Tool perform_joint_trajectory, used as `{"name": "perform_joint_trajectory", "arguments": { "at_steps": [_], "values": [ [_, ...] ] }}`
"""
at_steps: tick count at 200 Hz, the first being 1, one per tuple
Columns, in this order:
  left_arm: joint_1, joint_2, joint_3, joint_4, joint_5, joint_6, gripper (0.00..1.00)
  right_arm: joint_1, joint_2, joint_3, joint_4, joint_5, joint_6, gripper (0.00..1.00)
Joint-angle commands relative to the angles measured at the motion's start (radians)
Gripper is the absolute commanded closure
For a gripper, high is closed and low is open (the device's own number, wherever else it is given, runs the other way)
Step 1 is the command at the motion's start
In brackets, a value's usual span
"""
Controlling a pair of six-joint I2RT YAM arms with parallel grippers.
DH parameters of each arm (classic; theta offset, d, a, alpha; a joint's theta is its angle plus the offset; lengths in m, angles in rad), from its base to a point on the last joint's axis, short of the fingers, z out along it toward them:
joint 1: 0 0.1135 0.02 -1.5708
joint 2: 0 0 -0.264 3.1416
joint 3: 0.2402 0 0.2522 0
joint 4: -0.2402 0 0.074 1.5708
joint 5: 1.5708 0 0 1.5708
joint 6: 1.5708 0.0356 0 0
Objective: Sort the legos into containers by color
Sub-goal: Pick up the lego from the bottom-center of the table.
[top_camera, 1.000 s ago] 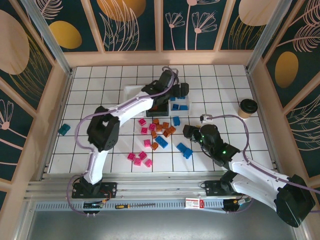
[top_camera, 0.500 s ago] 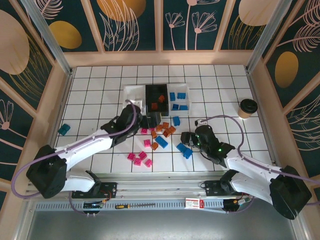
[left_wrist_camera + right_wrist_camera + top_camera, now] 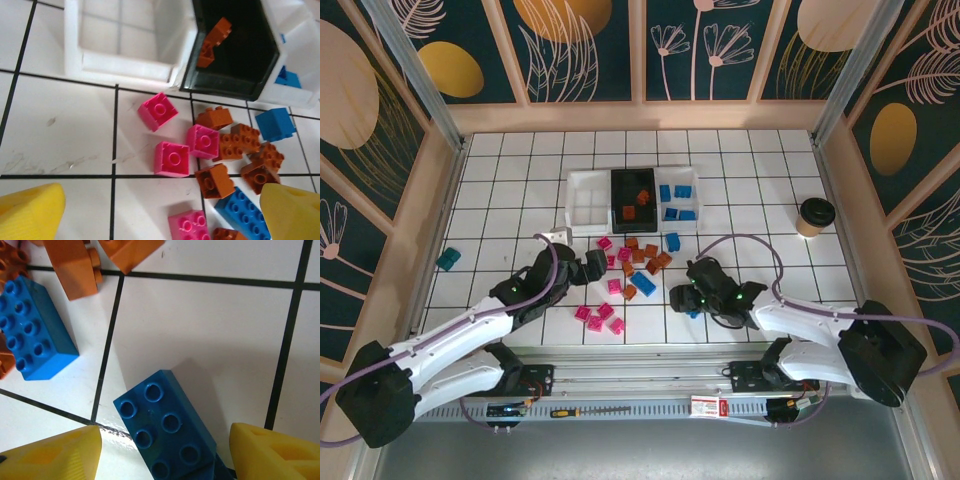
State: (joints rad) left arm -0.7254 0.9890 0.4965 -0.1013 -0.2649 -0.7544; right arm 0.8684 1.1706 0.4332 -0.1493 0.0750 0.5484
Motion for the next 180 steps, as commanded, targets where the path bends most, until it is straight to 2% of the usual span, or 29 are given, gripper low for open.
{"name": "perform_joint_trajectory", "arguments": {
  "at_steps": [1, 44, 69, 113, 134, 152, 180],
  "values": [
    [0.001, 0.005, -0.007, -0.011, -0.018, -0.028, 0.01, 0.029, 0.014, 0.042, -0.081, 0.084, -0.023, 0.31],
    [0.000, 0.037, -0.005, 0.014, -0.007, -0.028, 0.01, 0.042, 0.077, 0.107, -0.078, 0.131, -0.079, 0.31],
    [0.001, 0.061, 0.002, 0.009, -0.003, -0.033, 0.01, 0.046, 0.155, 0.145, -0.081, 0.144, -0.104, 0.36],
    [0.000, 0.048, -0.003, -0.004, -0.013, -0.037, 0.01, 0.053, 0.250, 0.171, -0.072, 0.116, -0.119, 0.50],
    [0.000, 0.040, -0.001, -0.009, -0.020, -0.034, 0.01, 0.053, 0.262, 0.170, -0.050, 0.116, -0.123, 0.64],
    [0.000, 0.035, -0.002, -0.010, -0.027, -0.034, 0.01, 0.052, 0.235, 0.161, -0.008, 0.136, -0.132, 0.72],
    [0.000, 0.021, -0.007, -0.002, -0.045, -0.040, 0.01, 0.041, 0.129, 0.175, 0.082, 0.179, -0.181, 0.76]
  ]
}}
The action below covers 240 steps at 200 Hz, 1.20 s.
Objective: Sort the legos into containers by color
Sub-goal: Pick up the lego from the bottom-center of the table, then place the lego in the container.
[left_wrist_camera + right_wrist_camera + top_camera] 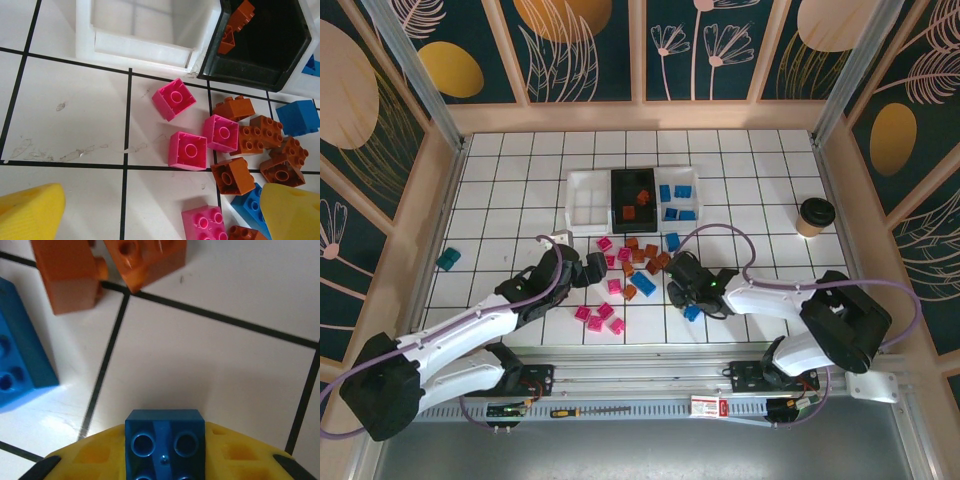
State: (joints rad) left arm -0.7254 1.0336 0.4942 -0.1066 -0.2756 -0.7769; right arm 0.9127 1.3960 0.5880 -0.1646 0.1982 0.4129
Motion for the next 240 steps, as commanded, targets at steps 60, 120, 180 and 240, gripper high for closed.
{"name": "perform_joint_trajectory", "arguments": {
  "at_steps": [60, 120, 180, 240],
  "values": [
    [0.000, -0.040, -0.026, 0.027, -0.038, -0.059, 0.01, -0.234, -0.063, 0.215, 0.295, -0.005, -0.150, 0.82],
    [0.000, -0.072, -0.058, 0.023, -0.011, -0.076, 0.01, -0.360, 0.307, 0.525, 0.339, -0.007, -0.173, 0.79],
    [0.000, -0.092, -0.077, 0.000, 0.014, -0.077, 0.01, -0.413, 0.474, 0.676, 0.310, -0.078, -0.112, 0.40],
    [0.001, -0.031, -0.043, -0.010, 0.019, -0.043, 0.01, -0.314, 0.264, 0.528, 0.360, -0.061, -0.109, 0.36]
  ]
}}
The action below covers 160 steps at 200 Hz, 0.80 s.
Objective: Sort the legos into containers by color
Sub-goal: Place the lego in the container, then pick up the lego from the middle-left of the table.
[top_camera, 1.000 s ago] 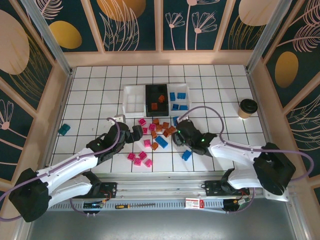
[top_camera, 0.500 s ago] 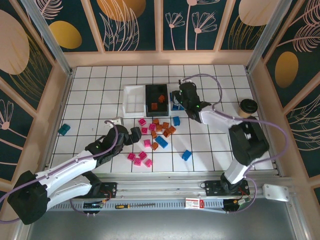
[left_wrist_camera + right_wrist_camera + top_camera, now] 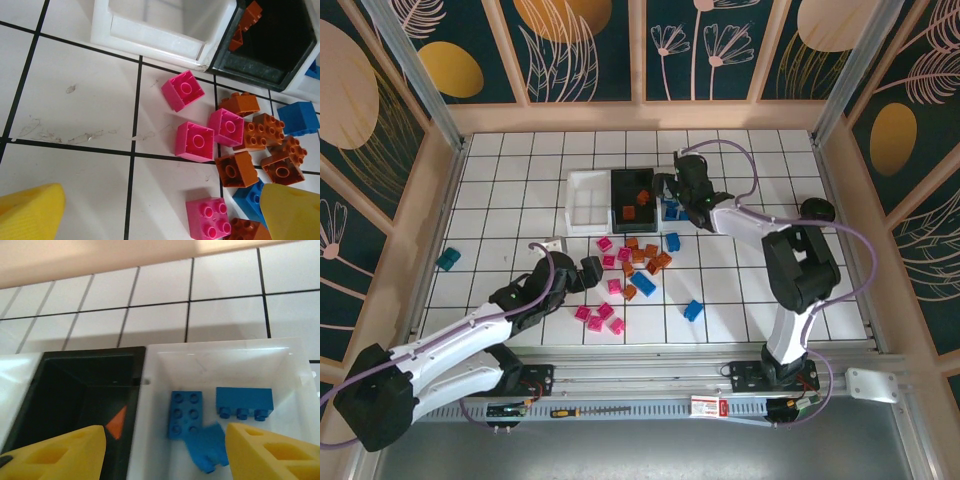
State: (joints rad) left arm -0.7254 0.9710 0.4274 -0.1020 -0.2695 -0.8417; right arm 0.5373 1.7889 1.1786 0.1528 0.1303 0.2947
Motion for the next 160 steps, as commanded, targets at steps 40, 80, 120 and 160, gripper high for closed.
{"name": "perform_joint_trajectory", "arguments": {
  "at_steps": [40, 80, 120, 160],
  "values": [
    [-0.001, 0.102, 0.068, -0.128, 0.010, 0.044, 0.07, 0.154, -0.267, -0.218, 0.045, 0.060, 0.010, 0.35],
    [-0.067, 0.065, 0.025, -0.228, 0.002, -0.046, 0.16, 0.170, -0.399, -0.384, 0.086, 0.068, 0.072, 0.35],
    [-0.154, 0.098, -0.016, -0.283, -0.004, -0.144, 0.24, 0.168, -0.460, -0.463, 0.100, 0.086, 0.096, 0.35],
    [-0.168, 0.105, -0.063, -0.244, 0.034, -0.157, 0.28, 0.168, -0.474, -0.489, 0.099, 0.089, 0.101, 0.35]
  ]
}}
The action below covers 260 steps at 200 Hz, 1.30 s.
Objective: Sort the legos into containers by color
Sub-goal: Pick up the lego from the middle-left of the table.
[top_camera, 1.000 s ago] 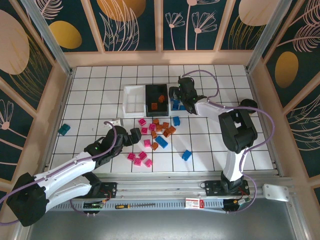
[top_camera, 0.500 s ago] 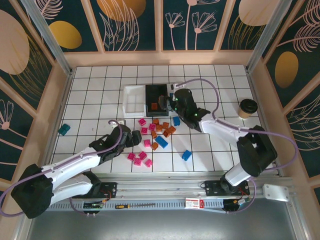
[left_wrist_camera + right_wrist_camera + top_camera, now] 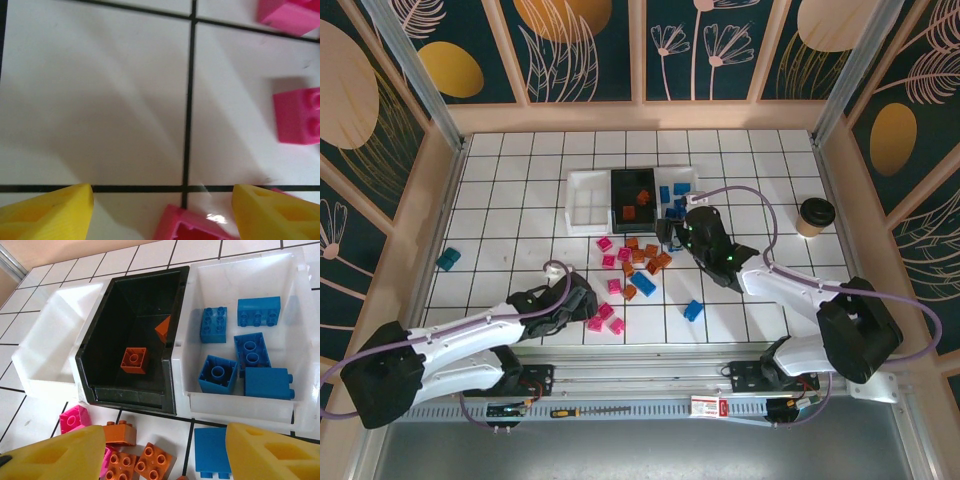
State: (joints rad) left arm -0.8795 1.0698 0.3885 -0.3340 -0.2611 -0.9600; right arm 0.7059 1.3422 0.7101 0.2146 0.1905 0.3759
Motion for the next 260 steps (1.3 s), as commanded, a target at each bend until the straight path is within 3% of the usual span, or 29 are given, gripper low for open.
{"name": "perform_joint_trajectory", "arguments": {
  "at_steps": [1, 64, 135, 179, 231, 260],
  "values": [
    [-0.014, 0.006, -0.026, -0.010, 0.026, -0.039, 0.28, -0.002, -0.028, -0.021, 0.037, 0.029, 0.020, 0.35],
    [-0.017, 0.076, -0.058, 0.094, 0.084, -0.043, 0.37, -0.009, -0.051, -0.037, 0.042, 0.034, 0.020, 0.35],
    [-0.018, 0.073, -0.065, 0.118, 0.097, -0.075, 0.67, -0.025, -0.064, -0.061, 0.053, 0.034, 0.025, 0.35],
    [-0.017, 0.049, -0.037, 0.104, 0.089, -0.079, 0.76, -0.031, -0.075, -0.076, 0.060, 0.033, 0.028, 0.35],
    [-0.002, 0.036, 0.103, 0.008, -0.023, 0.001, 0.79, -0.039, -0.118, -0.103, 0.058, 0.040, 0.034, 0.35],
    [0.123, 0.041, 0.287, 0.002, -0.100, 0.141, 0.78, -0.042, -0.145, -0.119, 0.059, 0.041, 0.042, 0.35]
  ]
}}
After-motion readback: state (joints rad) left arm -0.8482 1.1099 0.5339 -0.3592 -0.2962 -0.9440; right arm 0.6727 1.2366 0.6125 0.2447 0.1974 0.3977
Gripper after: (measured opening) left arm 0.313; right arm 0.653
